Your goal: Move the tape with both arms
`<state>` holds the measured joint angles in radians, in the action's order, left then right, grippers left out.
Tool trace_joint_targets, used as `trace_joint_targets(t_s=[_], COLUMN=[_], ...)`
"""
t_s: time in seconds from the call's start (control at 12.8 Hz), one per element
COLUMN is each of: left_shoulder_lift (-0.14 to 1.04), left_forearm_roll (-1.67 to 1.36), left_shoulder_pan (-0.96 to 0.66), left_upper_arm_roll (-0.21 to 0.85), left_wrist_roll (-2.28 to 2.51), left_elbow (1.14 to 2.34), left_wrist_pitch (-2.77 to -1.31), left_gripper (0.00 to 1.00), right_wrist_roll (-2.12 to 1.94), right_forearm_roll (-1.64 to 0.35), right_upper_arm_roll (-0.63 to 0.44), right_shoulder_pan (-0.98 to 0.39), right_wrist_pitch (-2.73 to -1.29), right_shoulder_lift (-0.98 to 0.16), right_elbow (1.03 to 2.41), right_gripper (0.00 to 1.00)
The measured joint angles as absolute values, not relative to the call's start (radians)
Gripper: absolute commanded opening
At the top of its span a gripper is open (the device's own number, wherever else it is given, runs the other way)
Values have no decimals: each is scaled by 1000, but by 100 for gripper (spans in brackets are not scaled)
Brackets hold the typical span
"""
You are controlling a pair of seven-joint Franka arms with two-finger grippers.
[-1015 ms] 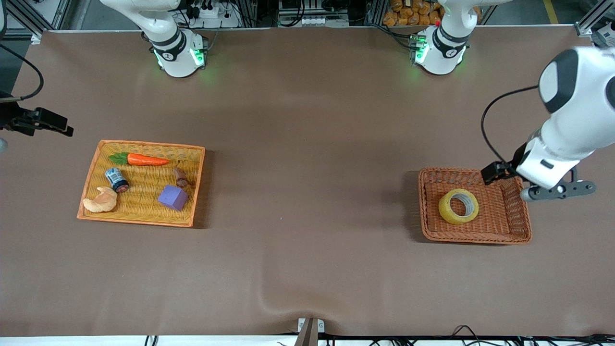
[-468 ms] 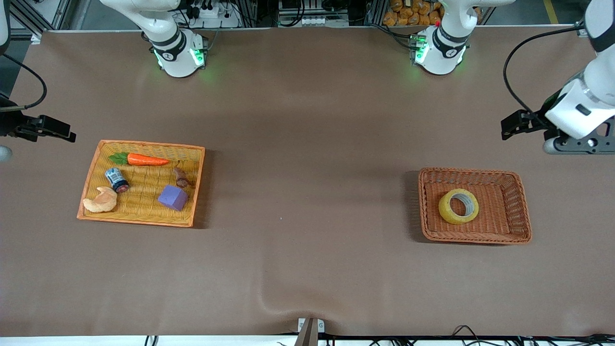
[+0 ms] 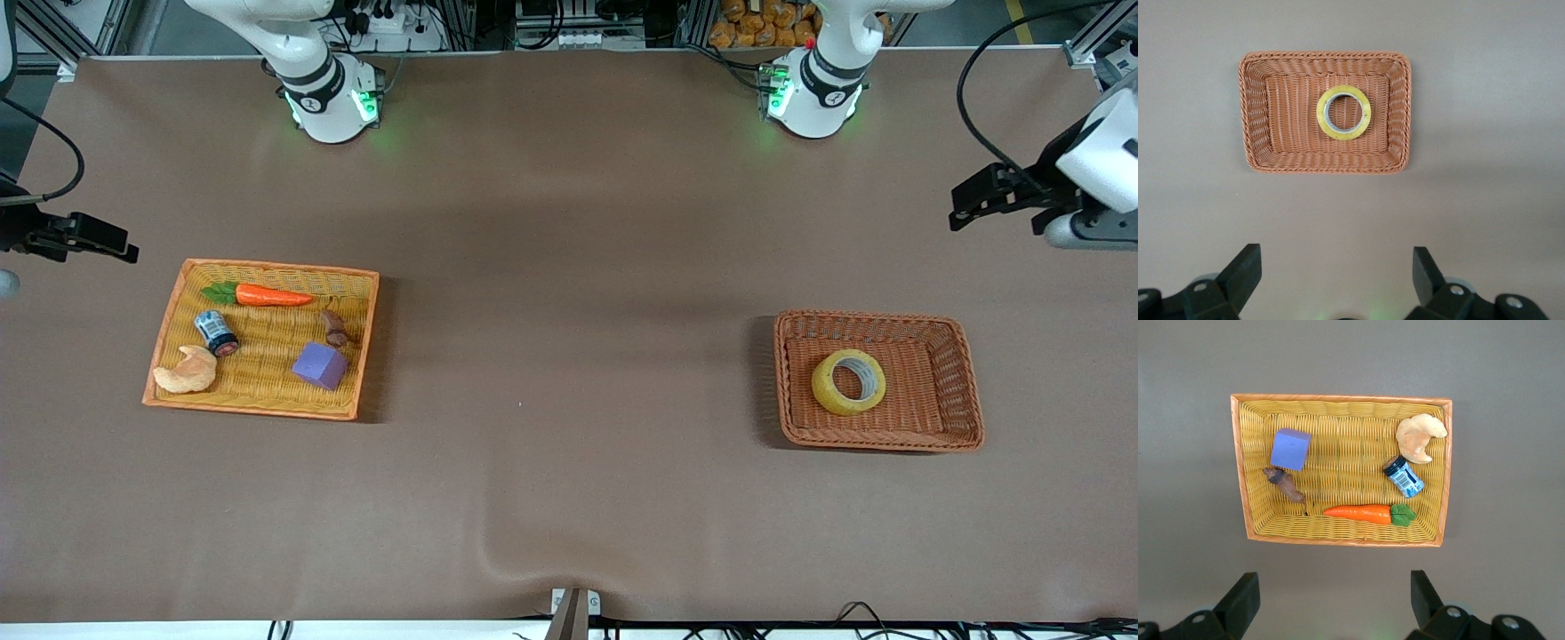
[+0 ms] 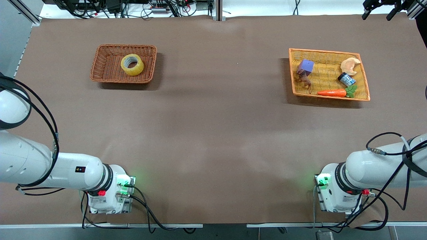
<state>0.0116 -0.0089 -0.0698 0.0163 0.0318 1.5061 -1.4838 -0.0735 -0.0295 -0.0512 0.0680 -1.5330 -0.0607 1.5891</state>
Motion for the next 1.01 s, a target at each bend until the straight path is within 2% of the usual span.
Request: trace_joint_targets(t_s=[1.01], left_shoulder_lift=[12], left_forearm_roll=[-11], left_shoulder_pan=[-84], left_upper_arm_roll=[22], left_wrist_roll=[32], left_elbow=[1493], left_wrist_pitch=[-1473], left_gripper=[100], right_wrist_roll=[-3], right_forearm_roll=[-28], right_upper_arm_roll=[-51], right_shoulder_pan=[68], right_wrist_pitch=[-1536], right_shoulder_lift=[-61], right_elbow=[1565], right_gripper=[100])
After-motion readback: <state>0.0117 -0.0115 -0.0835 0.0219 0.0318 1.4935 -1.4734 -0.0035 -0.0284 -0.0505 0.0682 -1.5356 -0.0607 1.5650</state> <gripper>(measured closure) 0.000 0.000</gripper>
